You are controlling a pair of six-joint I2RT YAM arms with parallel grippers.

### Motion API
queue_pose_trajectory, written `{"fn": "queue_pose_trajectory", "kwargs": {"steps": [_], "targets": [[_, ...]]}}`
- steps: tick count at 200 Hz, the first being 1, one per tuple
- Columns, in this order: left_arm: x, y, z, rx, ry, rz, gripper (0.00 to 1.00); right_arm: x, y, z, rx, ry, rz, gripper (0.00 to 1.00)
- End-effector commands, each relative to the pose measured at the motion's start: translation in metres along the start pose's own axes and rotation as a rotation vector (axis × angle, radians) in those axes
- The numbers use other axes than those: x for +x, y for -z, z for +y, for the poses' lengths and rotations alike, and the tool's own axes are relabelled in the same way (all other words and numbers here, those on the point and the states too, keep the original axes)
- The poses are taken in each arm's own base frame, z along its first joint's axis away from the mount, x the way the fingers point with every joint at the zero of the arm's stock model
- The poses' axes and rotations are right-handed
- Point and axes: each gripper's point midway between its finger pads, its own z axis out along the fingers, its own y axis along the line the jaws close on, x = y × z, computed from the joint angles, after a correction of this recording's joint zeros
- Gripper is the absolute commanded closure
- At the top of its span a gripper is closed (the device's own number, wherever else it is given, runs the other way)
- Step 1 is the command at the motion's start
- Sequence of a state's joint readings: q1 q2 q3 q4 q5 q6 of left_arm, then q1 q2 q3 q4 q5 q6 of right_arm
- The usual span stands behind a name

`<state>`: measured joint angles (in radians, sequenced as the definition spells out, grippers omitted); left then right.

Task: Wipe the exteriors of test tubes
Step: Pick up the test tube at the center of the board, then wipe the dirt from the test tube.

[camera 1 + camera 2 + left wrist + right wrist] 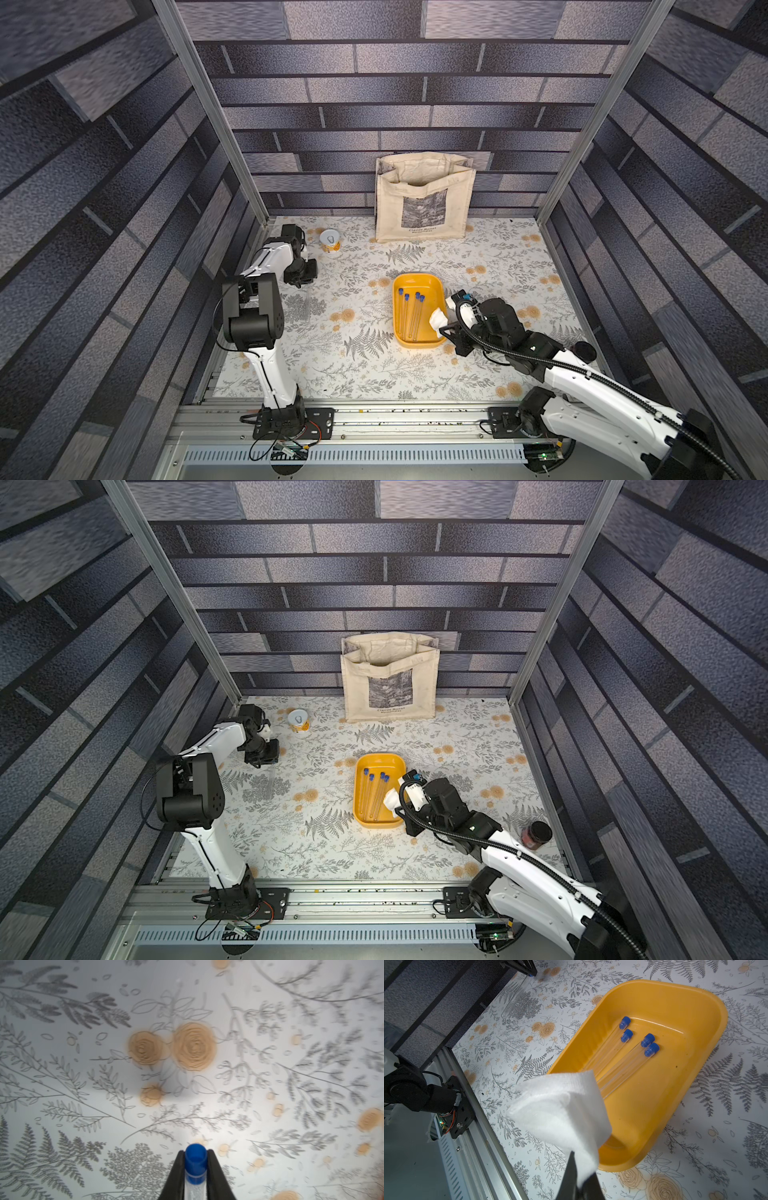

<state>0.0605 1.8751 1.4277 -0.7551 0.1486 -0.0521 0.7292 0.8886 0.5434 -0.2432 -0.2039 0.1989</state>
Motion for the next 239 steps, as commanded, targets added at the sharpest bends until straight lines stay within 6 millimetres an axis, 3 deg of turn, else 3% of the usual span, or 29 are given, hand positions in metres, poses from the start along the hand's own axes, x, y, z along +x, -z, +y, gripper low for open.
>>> {"fn": "queue_pose_trajectory", "kwargs": {"steps": [1,52,88,117,141,170,194,239], "targets": [[0.0,0.036,-0.048,0.115,-0.013,-0.047,0.84,-0.025,0.008,0.003,0.027,0.082,-0.037,1.0],[0.002,0.091,-0.144,0.307,-0.146,-0.136,0.83,-0.055,0.004,0.001,0.075,0.212,-0.038,1.0],[0.014,0.113,-0.206,0.437,-0.24,-0.157,0.82,-0.085,-0.009,0.002,0.086,0.313,-0.056,1.0],[0.022,0.127,-0.241,0.548,-0.276,-0.174,0.82,-0.103,-0.027,0.008,0.031,0.297,-0.052,1.0],[0.029,0.142,-0.264,0.623,-0.302,-0.193,0.82,-0.107,-0.045,0.01,-0.003,0.264,-0.035,1.0],[0.033,0.159,-0.277,0.706,-0.31,-0.246,0.81,-0.113,-0.058,0.0,0.03,0.229,-0.026,1.0],[0.037,0.163,-0.284,0.766,-0.32,-0.25,0.81,-0.117,-0.069,-0.005,0.037,0.182,-0.004,1.0],[0.04,0.161,-0.295,0.845,-0.318,-0.237,0.81,-0.127,-0.08,0.003,-0.026,0.107,-0.036,1.0]]}}
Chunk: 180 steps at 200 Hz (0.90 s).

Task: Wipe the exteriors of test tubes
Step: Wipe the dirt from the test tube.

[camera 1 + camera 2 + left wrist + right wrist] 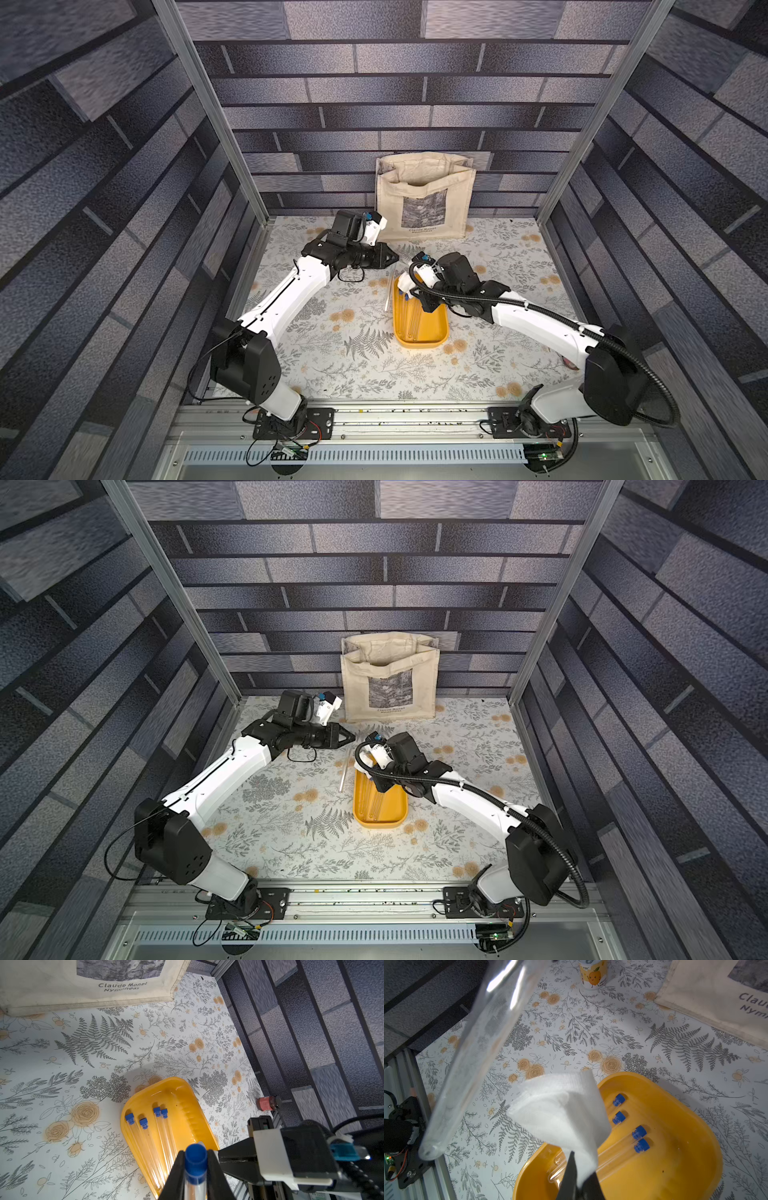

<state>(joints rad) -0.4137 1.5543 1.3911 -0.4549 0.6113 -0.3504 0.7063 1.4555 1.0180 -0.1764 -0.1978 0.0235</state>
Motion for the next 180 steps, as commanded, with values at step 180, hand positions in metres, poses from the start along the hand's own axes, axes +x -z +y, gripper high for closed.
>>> {"fn": "queue_pose_trajectory", "kwargs": {"steps": [180], "targets": [[0.012,-0.039,-0.012,0.066,0.029,0.038,0.82,-0.004,0.023,0.039,-0.211,0.017,-0.14,1.0]]}}
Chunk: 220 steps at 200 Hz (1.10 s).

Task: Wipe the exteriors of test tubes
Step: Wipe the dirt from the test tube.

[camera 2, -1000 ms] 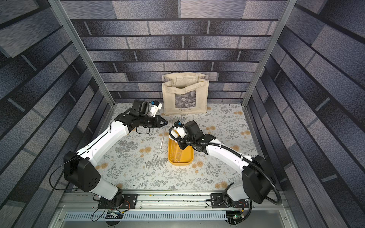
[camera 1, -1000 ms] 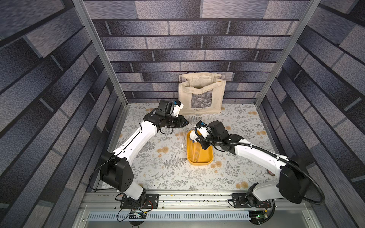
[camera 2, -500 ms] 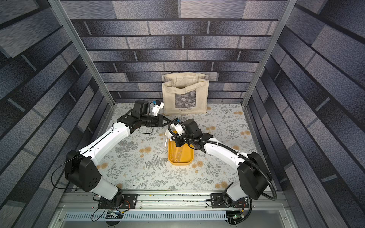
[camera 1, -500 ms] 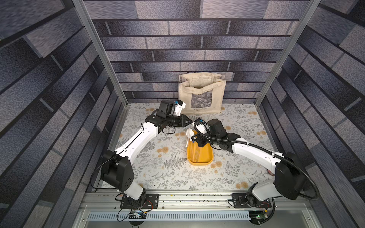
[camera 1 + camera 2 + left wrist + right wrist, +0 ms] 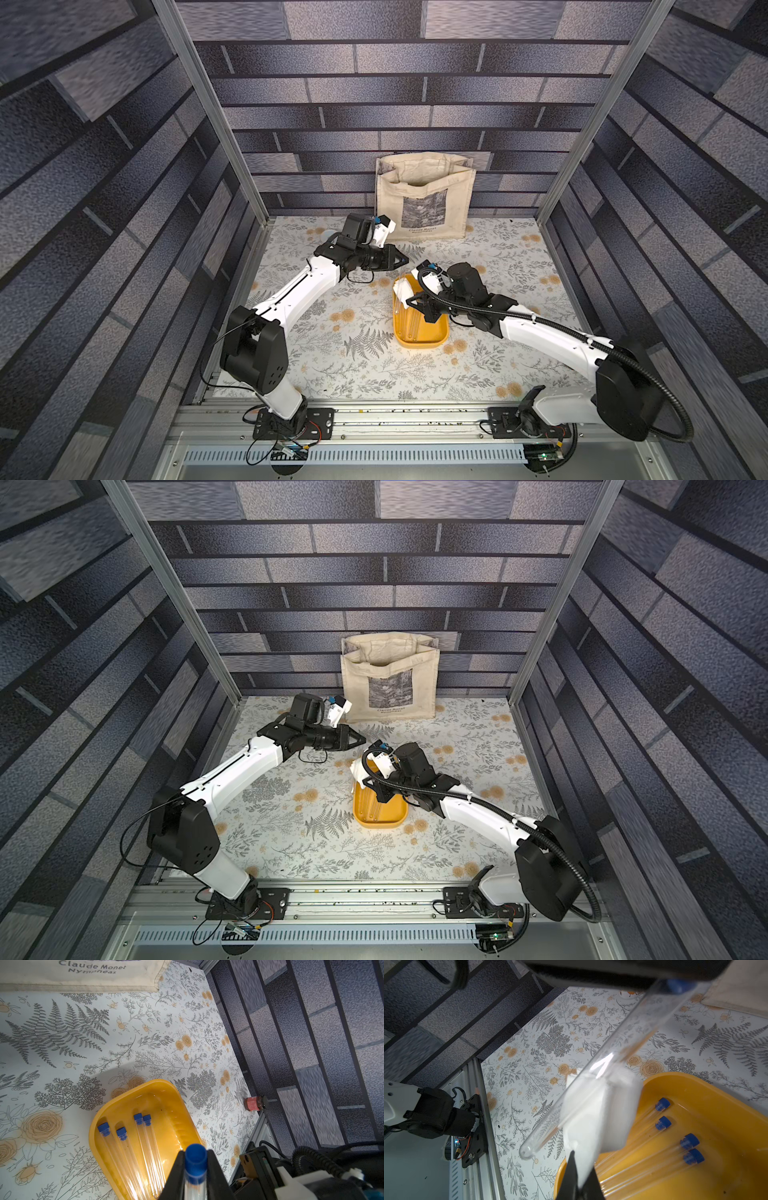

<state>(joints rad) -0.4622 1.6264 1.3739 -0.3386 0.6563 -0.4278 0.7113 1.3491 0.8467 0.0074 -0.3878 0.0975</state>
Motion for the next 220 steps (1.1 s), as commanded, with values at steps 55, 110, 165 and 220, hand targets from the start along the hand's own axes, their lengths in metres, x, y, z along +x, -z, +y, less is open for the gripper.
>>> {"fn": "queue_pose_trajectory", "kwargs": {"steps": [55,110,165,220], "targets": [[0.019,-0.013,-0.002,-0.02,0.001,0.028,0.82,-0.042,0.015,-0.02,0.047,0.05,-0.08,1.0],[0.022,-0.015,-0.001,-0.02,0.011,0.026,0.82,-0.048,0.018,-0.026,0.057,0.07,-0.054,1.0],[0.021,-0.014,-0.004,-0.011,0.008,0.023,0.82,-0.019,0.017,-0.03,0.082,0.047,0.004,1.0],[0.02,-0.014,-0.006,-0.008,0.008,0.018,0.82,-0.008,0.014,-0.009,0.023,0.071,0.017,1.0]]}}
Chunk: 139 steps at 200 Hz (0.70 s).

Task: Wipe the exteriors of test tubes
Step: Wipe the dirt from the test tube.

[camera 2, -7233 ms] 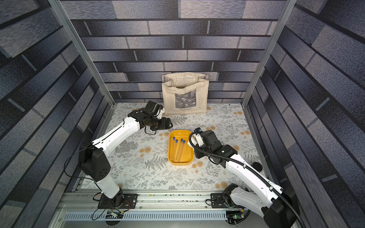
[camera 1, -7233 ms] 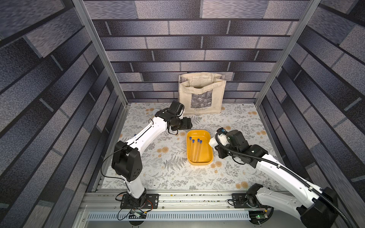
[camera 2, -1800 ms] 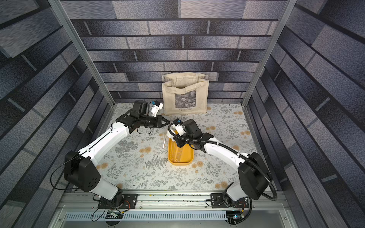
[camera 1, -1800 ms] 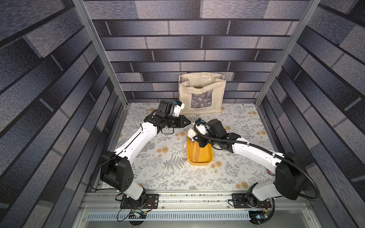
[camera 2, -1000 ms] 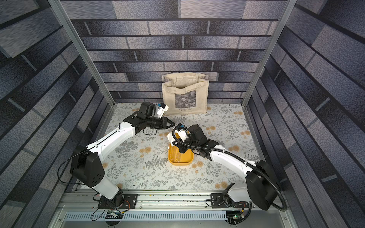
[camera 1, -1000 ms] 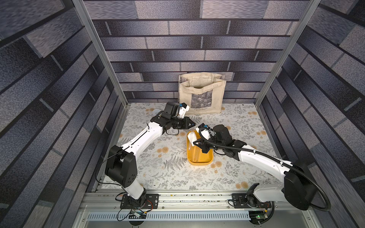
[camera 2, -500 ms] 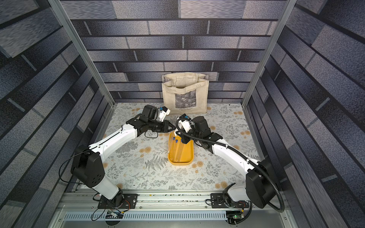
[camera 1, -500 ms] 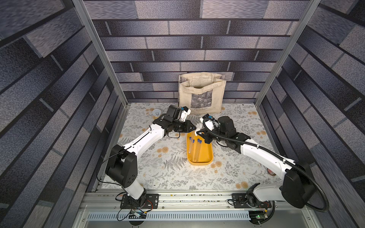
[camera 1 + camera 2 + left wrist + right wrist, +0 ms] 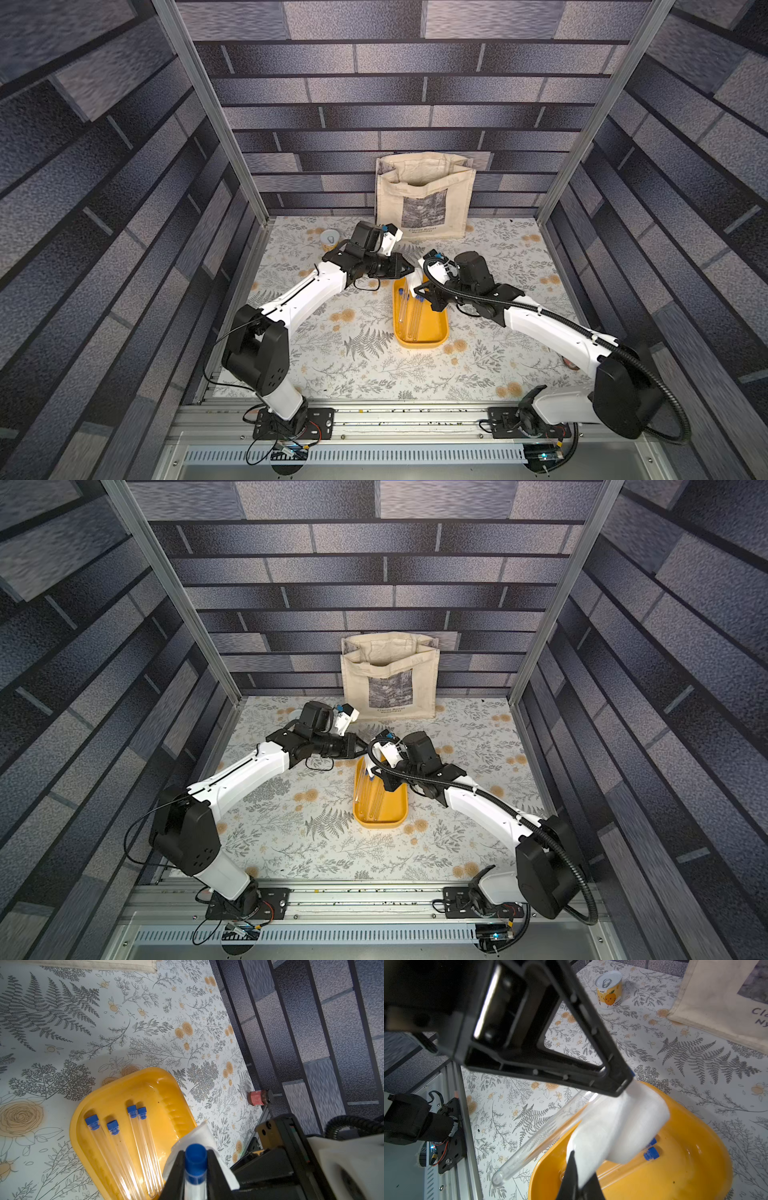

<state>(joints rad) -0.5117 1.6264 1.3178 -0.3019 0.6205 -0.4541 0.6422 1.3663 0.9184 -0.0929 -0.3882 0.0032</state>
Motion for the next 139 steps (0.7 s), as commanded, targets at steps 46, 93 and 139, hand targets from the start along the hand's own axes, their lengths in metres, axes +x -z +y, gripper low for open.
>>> {"fn": "queue_pose_trajectory", "kwargs": {"steps": [46,93,139], "targets": [[0.0,0.002,-0.004,0.001,-0.003,-0.012,0.82,0.013,0.004,0.03,-0.062,0.052,0.003,1.0],[0.0,0.001,-0.003,0.0,0.0,-0.01,0.82,0.025,0.005,0.043,-0.083,0.072,0.017,1.0],[0.001,0.001,-0.003,-0.002,0.001,-0.009,0.82,0.037,0.007,0.055,-0.097,0.086,0.032,1.0]]}}
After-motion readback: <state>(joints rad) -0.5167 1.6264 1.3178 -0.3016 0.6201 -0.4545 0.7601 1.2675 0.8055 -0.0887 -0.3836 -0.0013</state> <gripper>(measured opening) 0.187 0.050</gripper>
